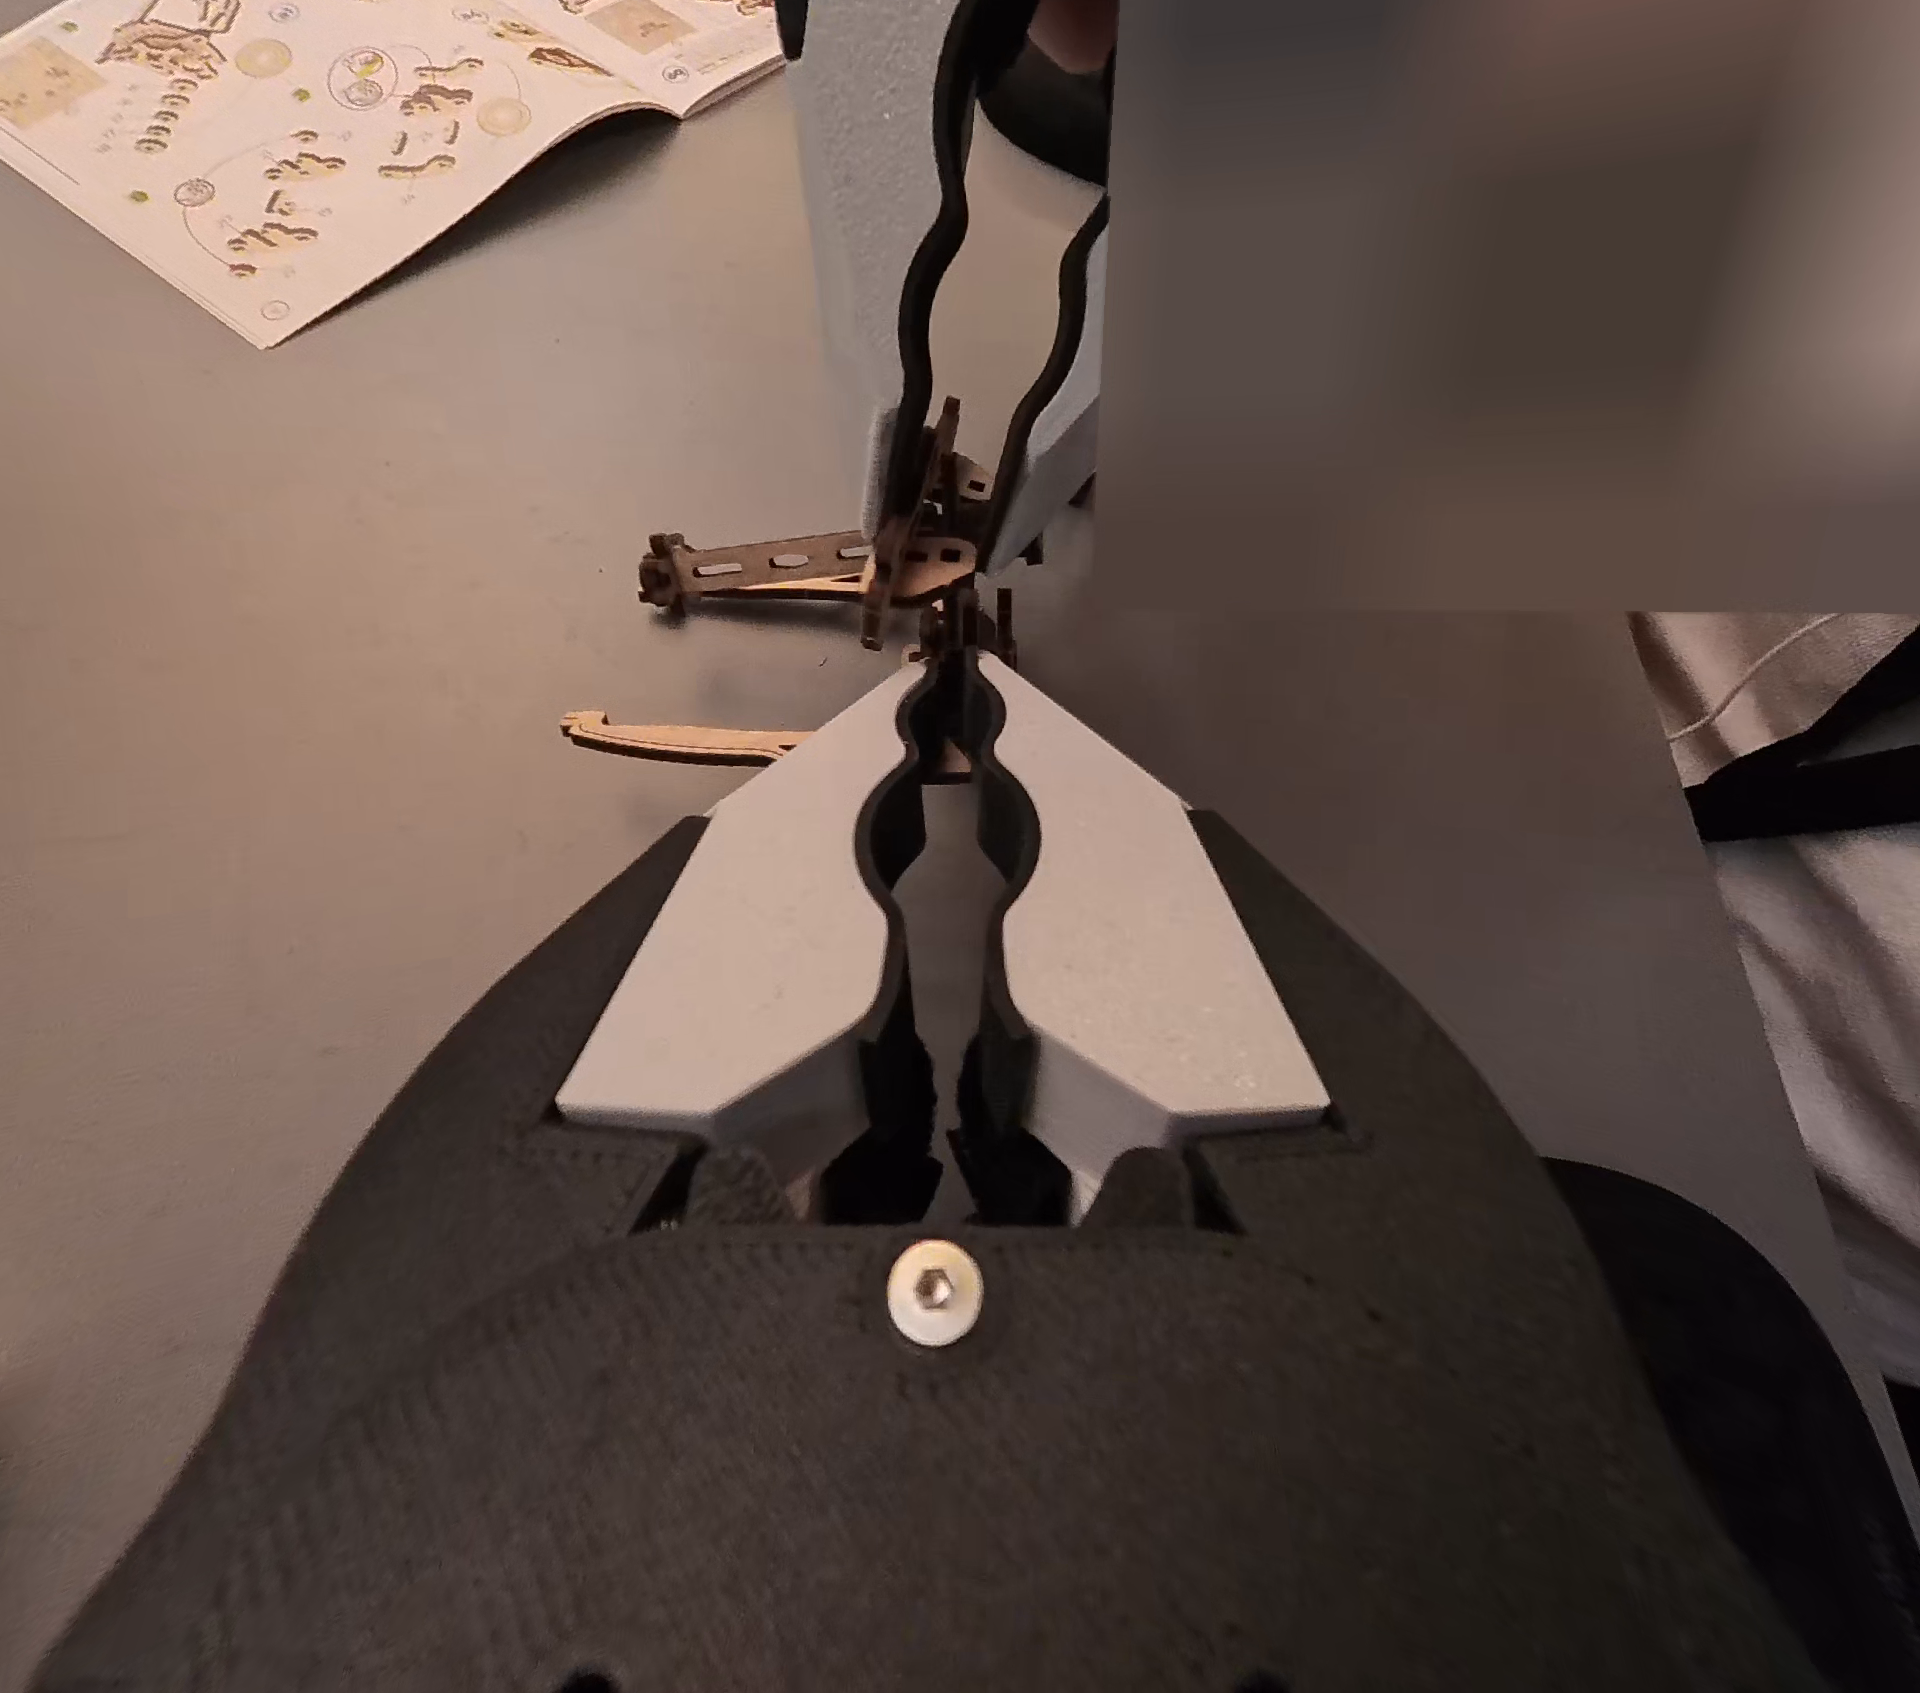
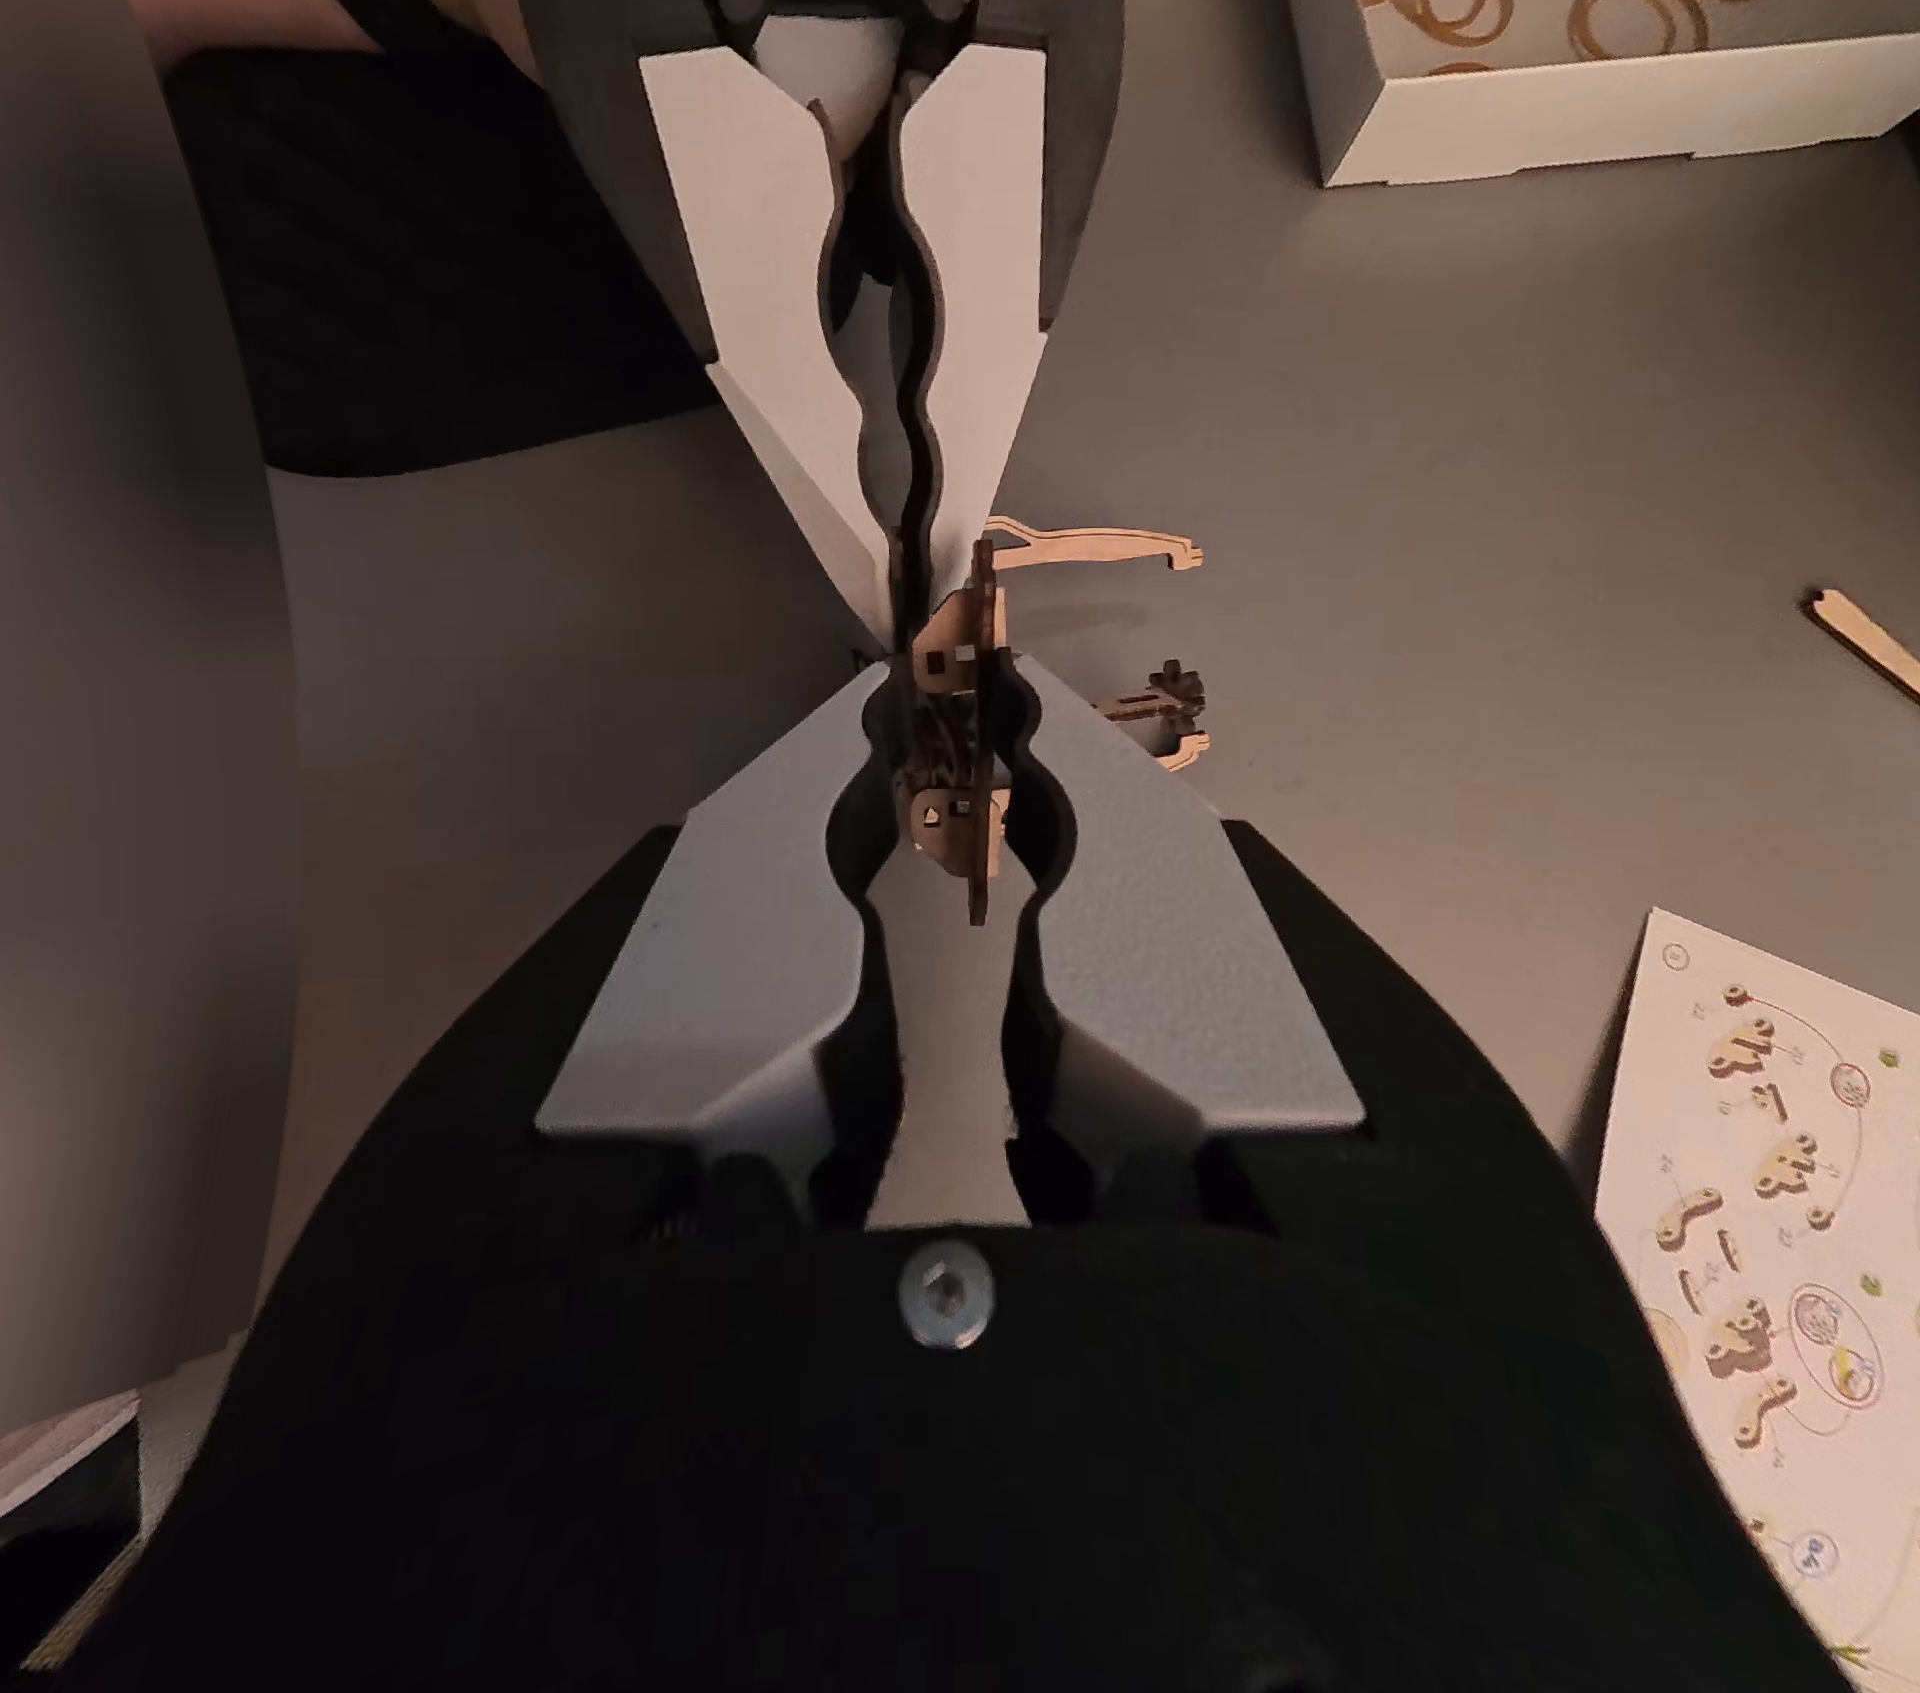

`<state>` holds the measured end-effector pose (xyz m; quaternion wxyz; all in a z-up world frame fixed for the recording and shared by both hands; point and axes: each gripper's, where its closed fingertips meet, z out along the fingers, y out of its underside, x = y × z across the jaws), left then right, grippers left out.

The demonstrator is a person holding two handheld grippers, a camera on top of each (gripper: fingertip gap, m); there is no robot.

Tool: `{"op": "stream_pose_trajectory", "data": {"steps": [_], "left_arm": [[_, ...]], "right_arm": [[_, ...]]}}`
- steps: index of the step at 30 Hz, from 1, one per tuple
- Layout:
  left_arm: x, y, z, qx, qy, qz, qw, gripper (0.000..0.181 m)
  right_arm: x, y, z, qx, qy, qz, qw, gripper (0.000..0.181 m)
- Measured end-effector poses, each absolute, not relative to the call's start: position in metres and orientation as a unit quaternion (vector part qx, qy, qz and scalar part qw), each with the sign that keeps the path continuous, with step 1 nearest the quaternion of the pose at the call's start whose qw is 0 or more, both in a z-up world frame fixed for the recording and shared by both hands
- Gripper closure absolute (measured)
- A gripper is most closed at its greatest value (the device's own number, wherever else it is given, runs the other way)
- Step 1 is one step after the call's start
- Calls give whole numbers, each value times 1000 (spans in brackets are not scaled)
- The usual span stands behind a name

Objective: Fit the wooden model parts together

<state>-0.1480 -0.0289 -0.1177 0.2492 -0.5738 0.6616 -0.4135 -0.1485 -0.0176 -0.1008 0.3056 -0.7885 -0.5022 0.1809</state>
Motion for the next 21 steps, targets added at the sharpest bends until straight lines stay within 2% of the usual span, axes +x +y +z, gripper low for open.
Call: {"op": "stream_pose_trajectory", "data": {"steps": [9, 21], "left_arm": [[-148, -29, -118, -573, 664, -410, 251, 181], [-146, -29, -119, -578, 656, -421, 240, 181]], "right_arm": [[-150, -18, -105, -789, -547, 168, 225, 165], [-146, -13, -106, -794, -529, 157, 256, 164]]}}
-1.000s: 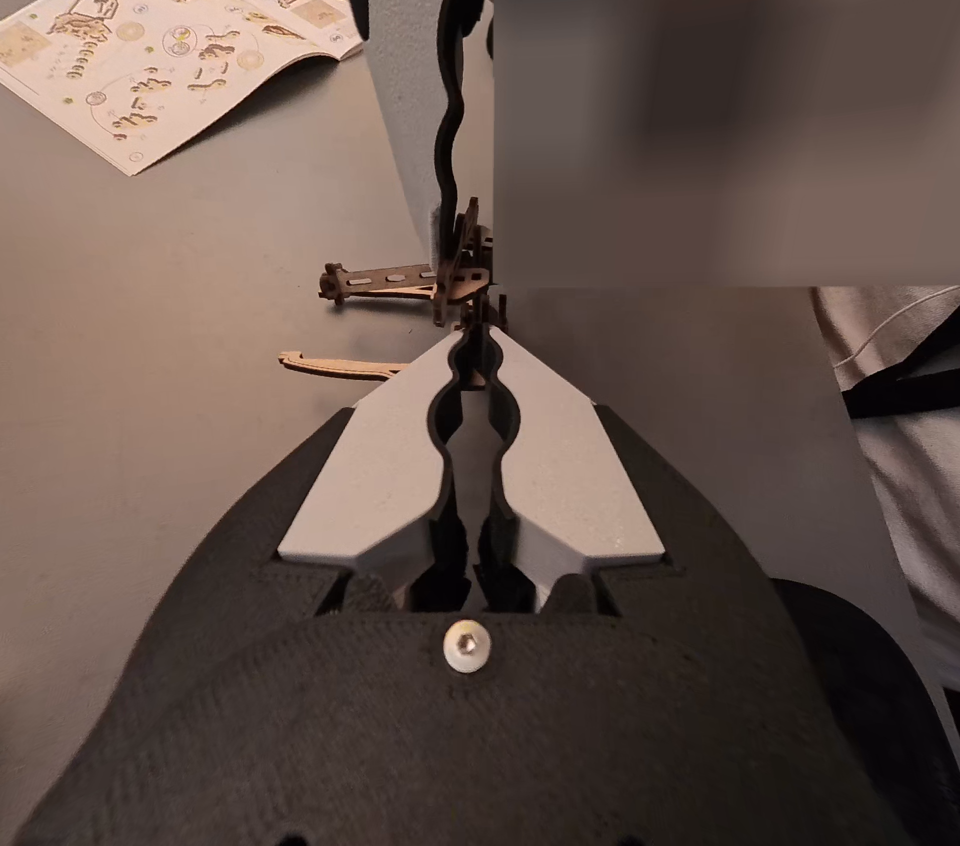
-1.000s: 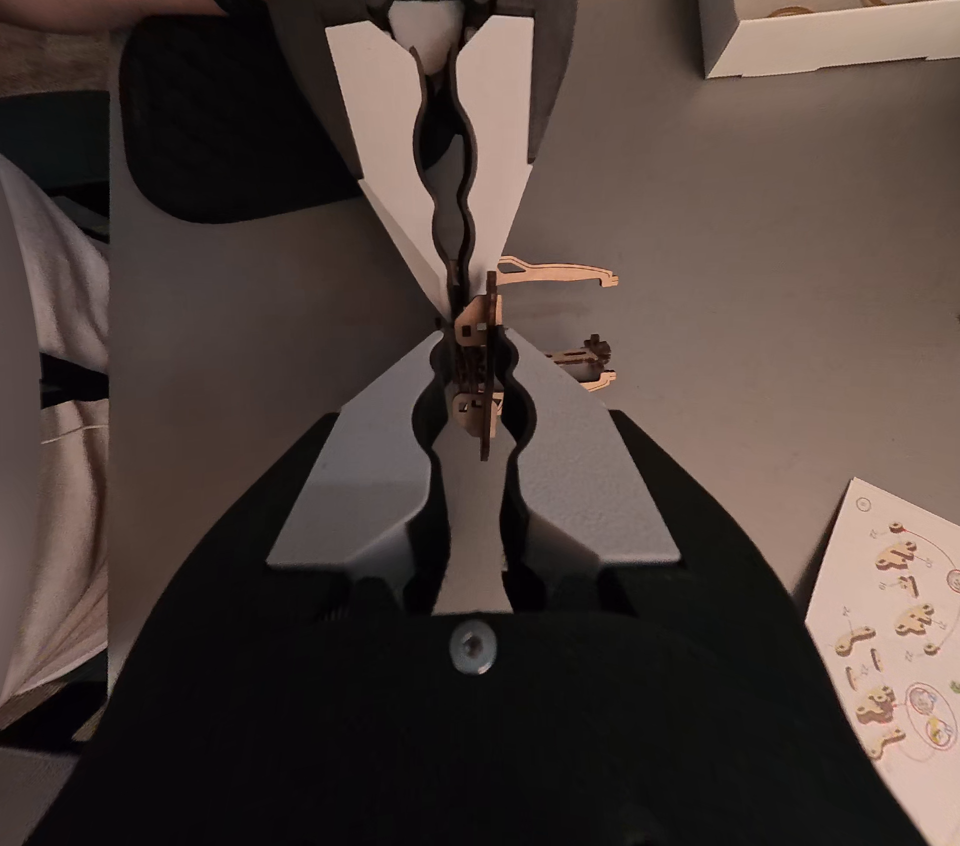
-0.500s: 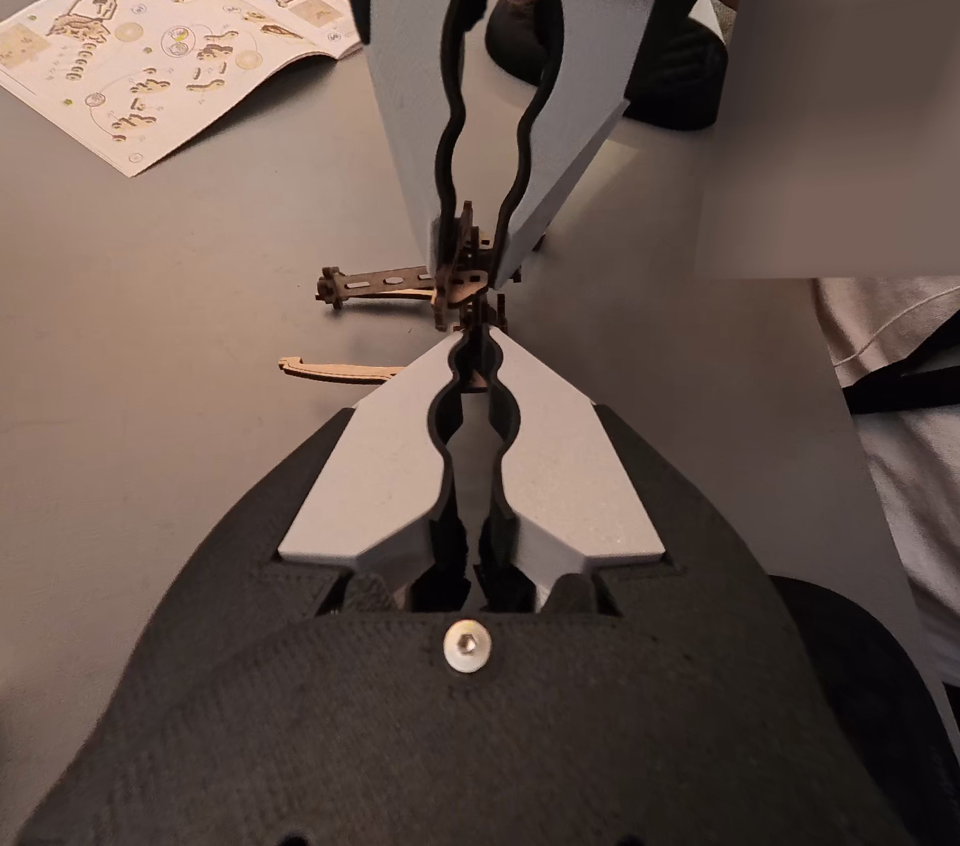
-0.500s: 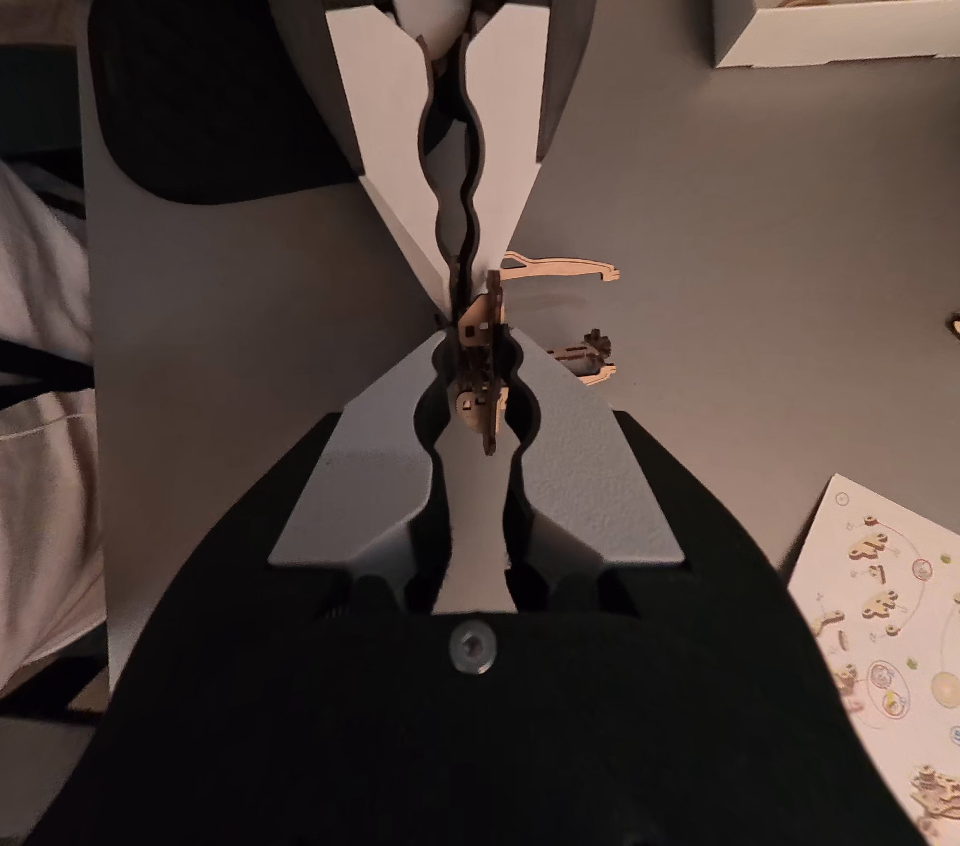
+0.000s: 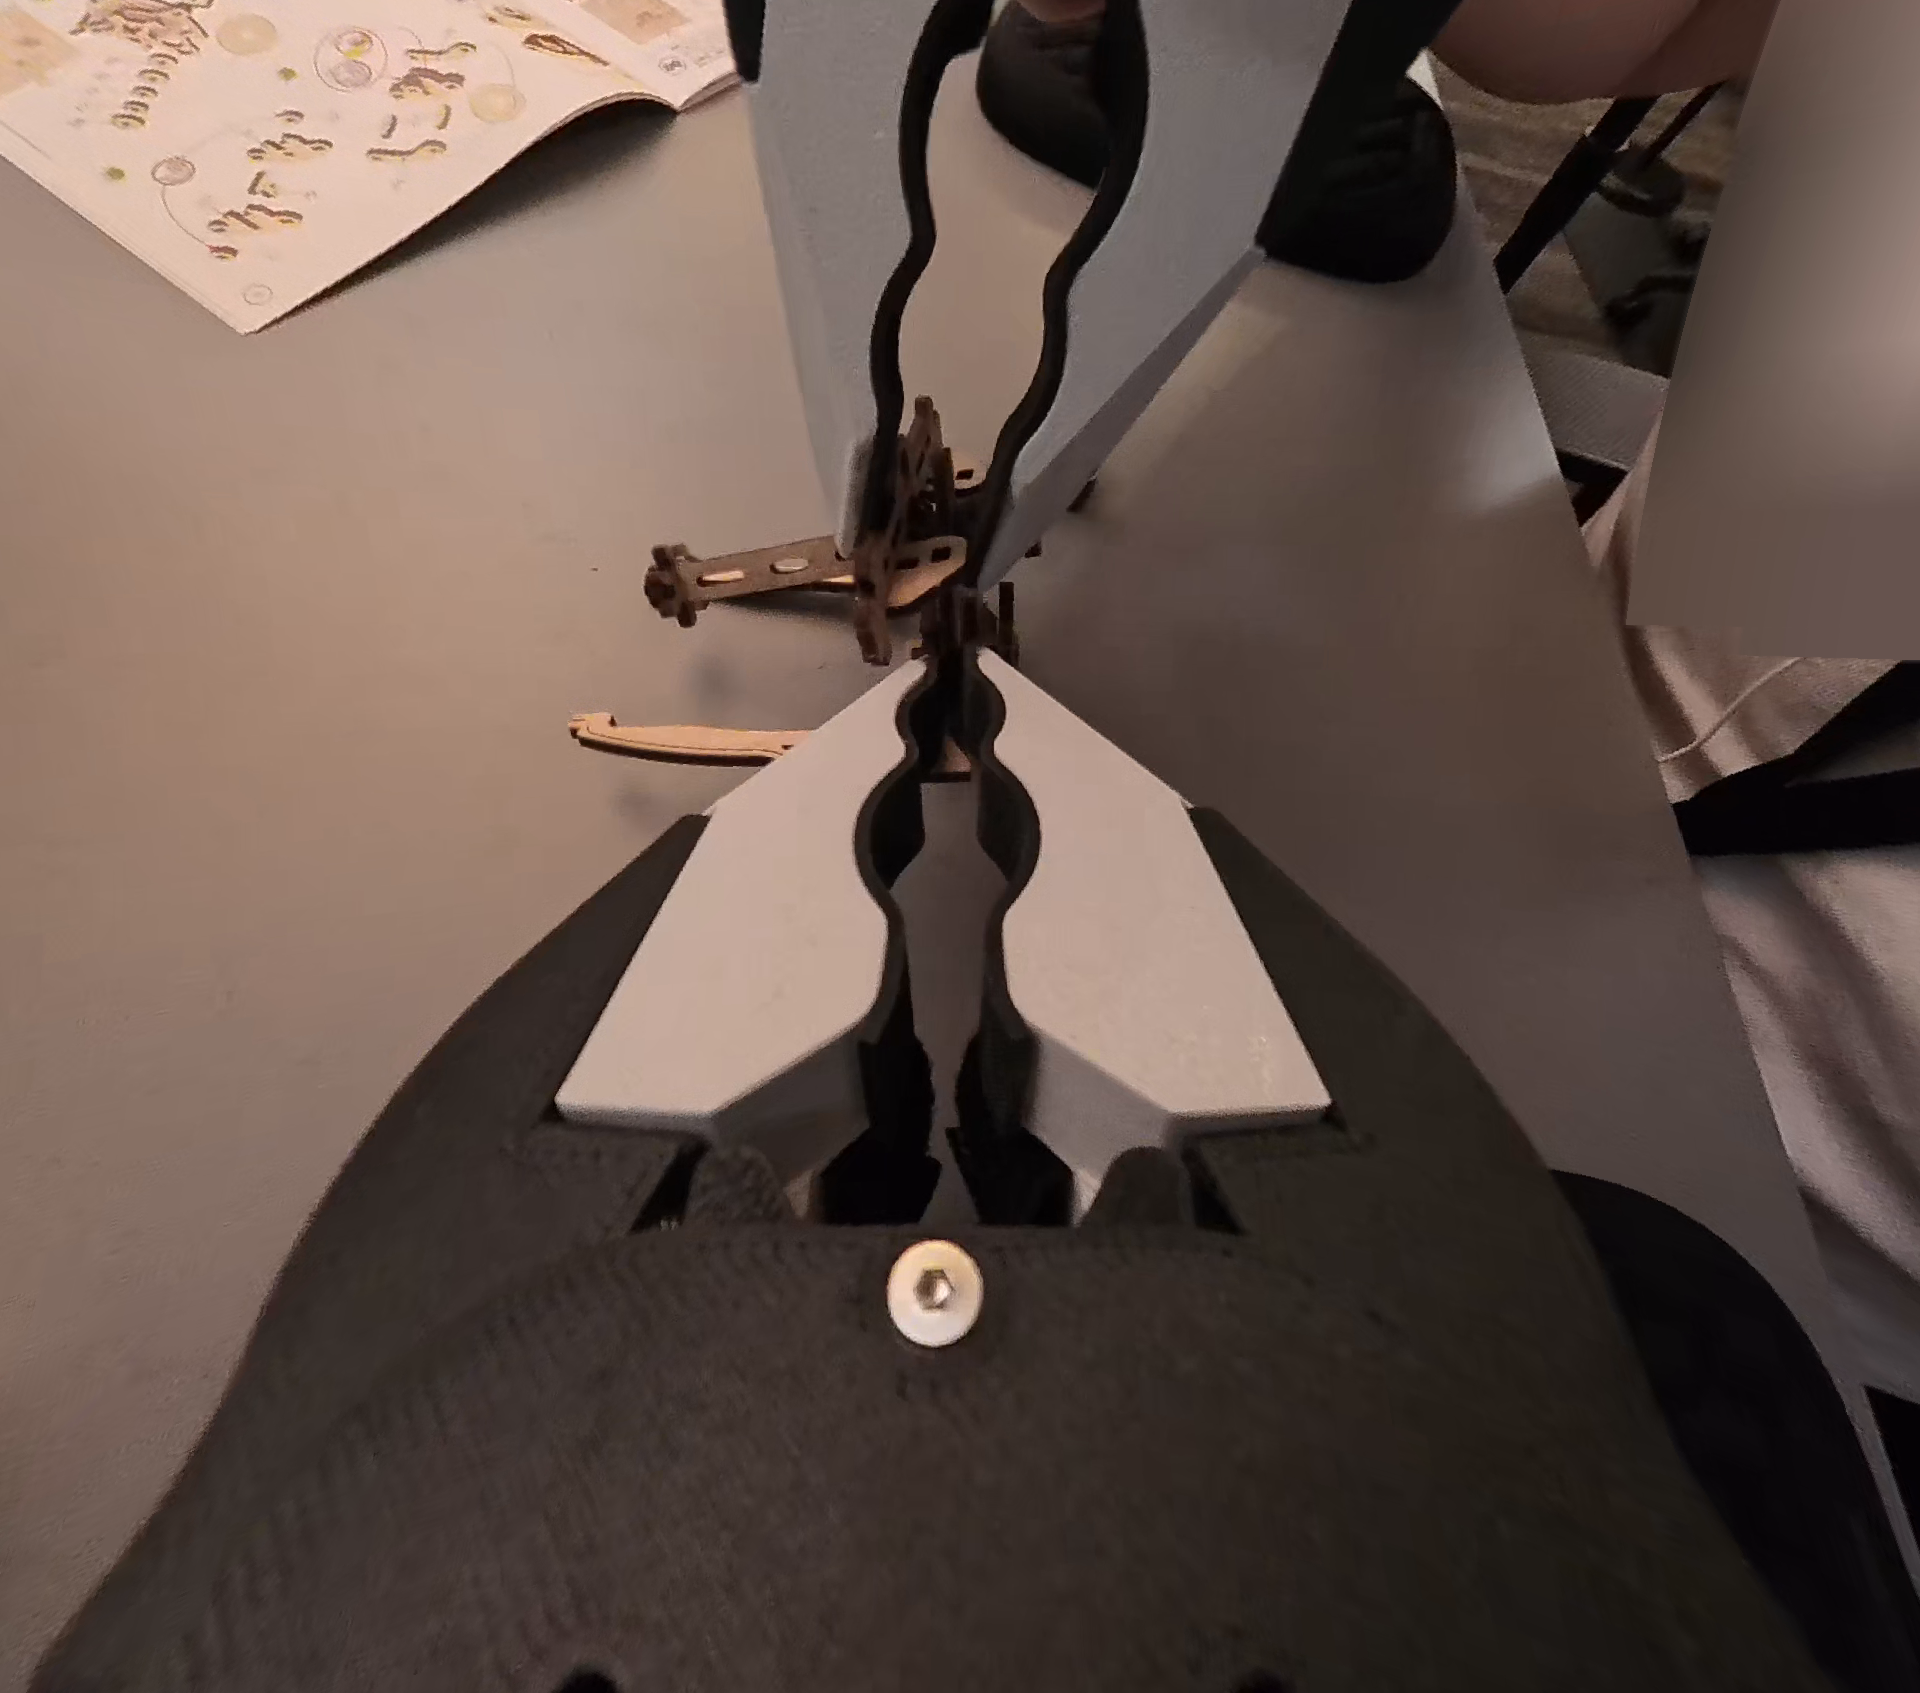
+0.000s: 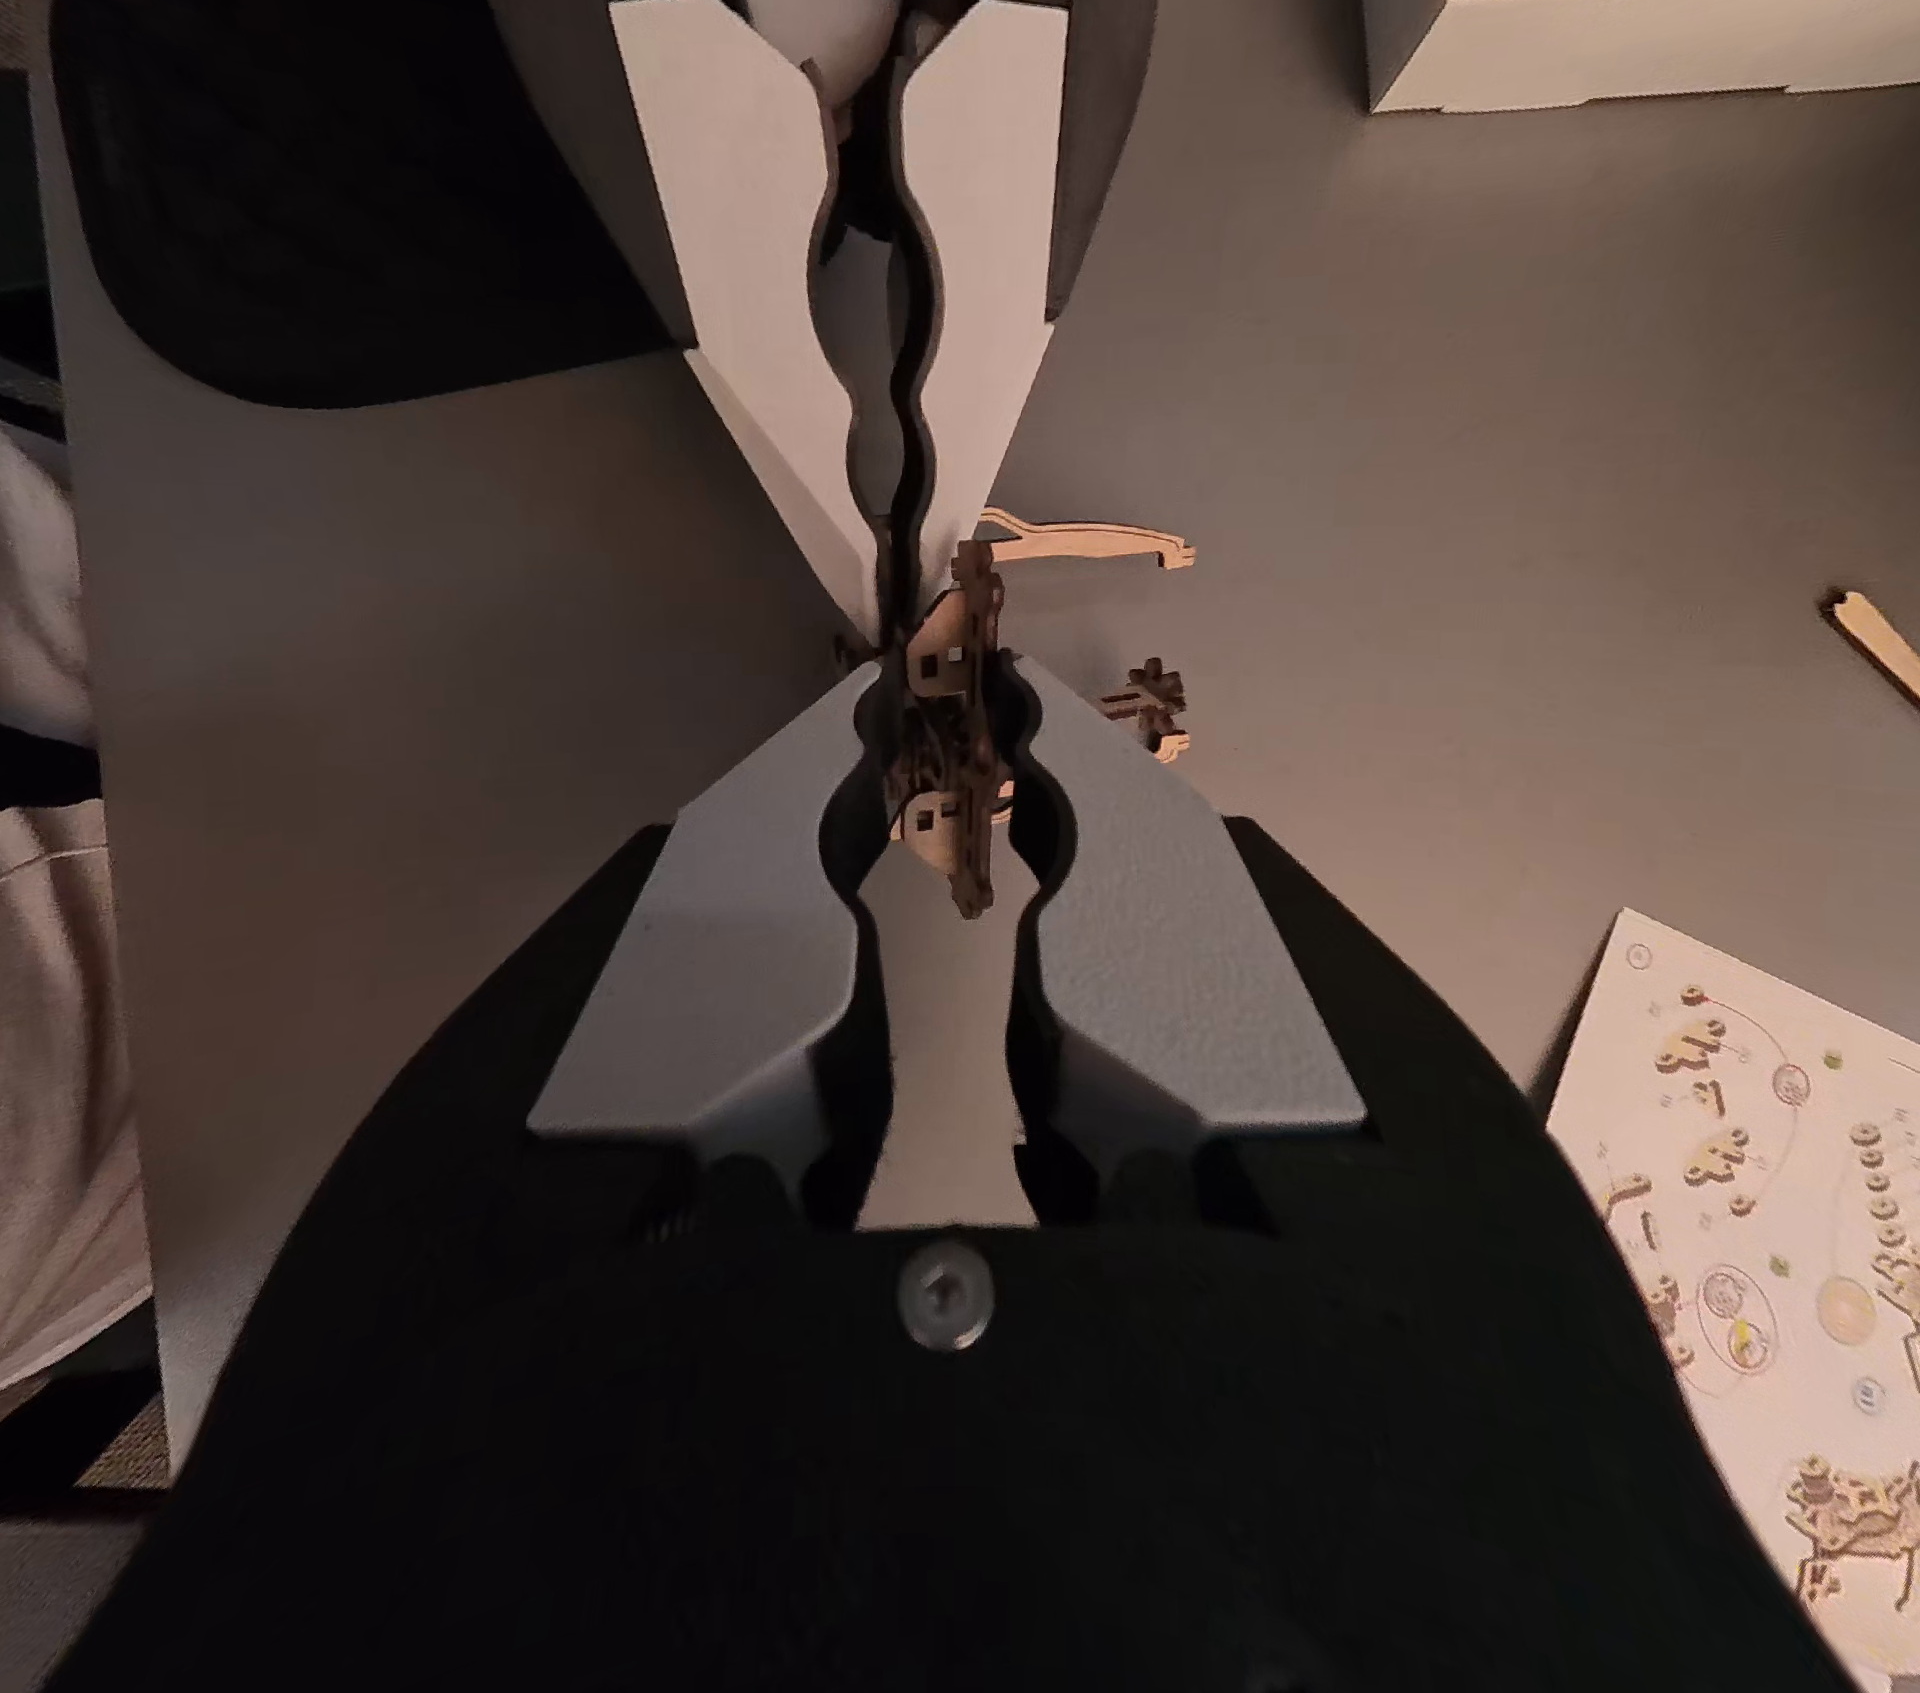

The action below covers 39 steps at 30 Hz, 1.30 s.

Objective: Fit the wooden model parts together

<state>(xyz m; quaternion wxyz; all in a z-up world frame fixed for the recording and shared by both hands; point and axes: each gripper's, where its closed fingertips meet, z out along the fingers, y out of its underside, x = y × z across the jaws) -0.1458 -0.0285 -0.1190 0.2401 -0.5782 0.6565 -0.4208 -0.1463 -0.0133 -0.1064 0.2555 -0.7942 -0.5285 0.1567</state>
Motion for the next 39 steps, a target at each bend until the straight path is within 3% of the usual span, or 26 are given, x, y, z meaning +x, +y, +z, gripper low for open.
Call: {"op": "stream_pose_trajectory", "data": {"steps": [8, 28, 39], "left_arm": [[-146, -29, -118, -576, 656, -421, 245, 181], [-146, -29, -118, -570, 663, -411, 258, 181], [-146, -29, -118, -575, 659, -416, 251, 181]], "right_arm": [[-147, -19, -104, -786, -526, 206, 253, 159], [-146, -18, -101, -798, -439, 370, 186, 167], [-146, -19, -101, -798, -453, 326, 227, 167]]}}
